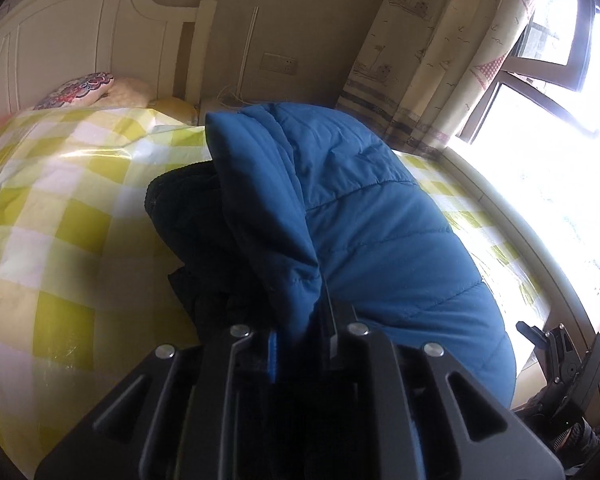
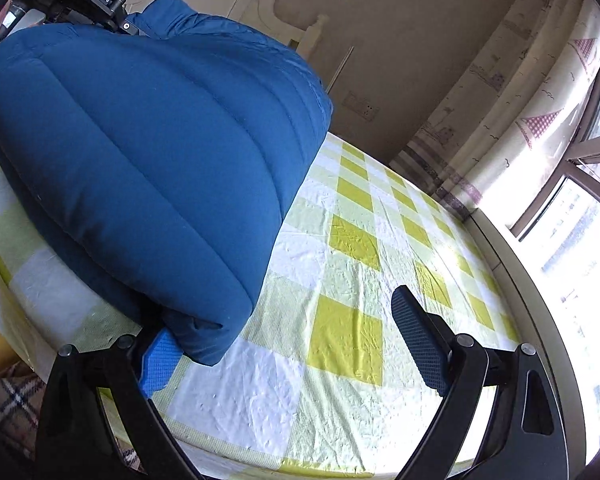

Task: Fold large clothes

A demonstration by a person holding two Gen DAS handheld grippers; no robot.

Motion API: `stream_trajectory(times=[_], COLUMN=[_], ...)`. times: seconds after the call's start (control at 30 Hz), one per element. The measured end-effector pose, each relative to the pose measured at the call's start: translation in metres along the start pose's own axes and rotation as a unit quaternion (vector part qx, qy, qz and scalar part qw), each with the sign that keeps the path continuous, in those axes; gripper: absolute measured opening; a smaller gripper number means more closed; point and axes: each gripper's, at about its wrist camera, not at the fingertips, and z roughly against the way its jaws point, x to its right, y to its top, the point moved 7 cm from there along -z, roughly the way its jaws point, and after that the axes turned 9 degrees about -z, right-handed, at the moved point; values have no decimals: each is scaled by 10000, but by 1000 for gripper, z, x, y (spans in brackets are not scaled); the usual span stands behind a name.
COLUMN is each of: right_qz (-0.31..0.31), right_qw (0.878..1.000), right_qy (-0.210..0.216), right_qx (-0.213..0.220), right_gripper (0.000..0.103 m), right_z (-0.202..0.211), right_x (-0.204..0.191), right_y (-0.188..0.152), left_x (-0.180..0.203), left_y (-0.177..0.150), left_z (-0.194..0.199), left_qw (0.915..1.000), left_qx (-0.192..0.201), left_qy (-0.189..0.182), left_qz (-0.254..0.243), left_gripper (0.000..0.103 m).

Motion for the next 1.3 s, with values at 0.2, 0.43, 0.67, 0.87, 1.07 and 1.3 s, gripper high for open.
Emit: stream_trajectory(times=[0.2, 0.43, 0.67, 0.87, 1.07, 1.3], right_qz=[-811, -1242, -472, -484, -465, -882], right_qw=[9744, 9533, 9767, 9773, 9739, 9539], right_qy=[2012, 2589, 2059, 2022, 2151, 2780], right_qx=[588, 940, 367, 409, 556, 705], right_gripper=[86, 89, 96, 96, 96, 93], right_z=[86, 66, 2, 1, 10, 15], right_x=[19, -28, -90, -87, -88, -11], right_y=[36, 117, 87, 85, 81, 133], left_x=[5, -6, -5, 62, 11, -9], left_y=[-3, -4, 34, 90, 66, 50], left_z=[-1, 4, 78, 64, -66, -75], left_qw=[9997, 9995, 9759, 9804, 9955, 9929], left_qx=[91, 165, 870, 1145, -276, -181], left_qy=[128, 265, 1925, 1164, 764, 1100], left_qz=[-175, 66, -541, -1098, -486, -415], left_gripper=[17, 40, 91, 87, 41, 48])
